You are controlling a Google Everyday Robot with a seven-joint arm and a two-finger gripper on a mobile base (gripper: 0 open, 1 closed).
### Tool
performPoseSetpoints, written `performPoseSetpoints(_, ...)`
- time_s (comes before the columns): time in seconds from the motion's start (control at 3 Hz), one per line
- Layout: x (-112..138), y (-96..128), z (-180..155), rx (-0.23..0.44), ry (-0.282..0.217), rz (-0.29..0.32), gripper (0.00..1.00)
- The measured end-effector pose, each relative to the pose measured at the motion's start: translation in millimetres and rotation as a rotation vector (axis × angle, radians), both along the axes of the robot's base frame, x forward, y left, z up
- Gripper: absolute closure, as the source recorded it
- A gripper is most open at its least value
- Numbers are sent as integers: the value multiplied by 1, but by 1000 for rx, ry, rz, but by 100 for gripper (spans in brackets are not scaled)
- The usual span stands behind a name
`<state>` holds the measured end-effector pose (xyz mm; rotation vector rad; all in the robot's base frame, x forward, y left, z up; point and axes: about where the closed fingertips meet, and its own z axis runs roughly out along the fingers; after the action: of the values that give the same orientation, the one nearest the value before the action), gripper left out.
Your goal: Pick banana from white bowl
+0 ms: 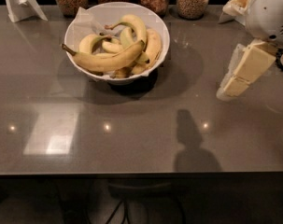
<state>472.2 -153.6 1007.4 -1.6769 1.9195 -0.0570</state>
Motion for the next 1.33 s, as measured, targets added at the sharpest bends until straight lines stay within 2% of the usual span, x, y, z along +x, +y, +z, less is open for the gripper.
performPoseSetpoints(0.33,14,31,16,59,-75,65,0)
performPoseSetpoints(0.67,32,84,27,73,-136,178,0)
performPoseSetpoints(1.0,48,138,30,53,-172,293,0)
performPoseSetpoints(1.33,59,181,31,29,-199,373,0)
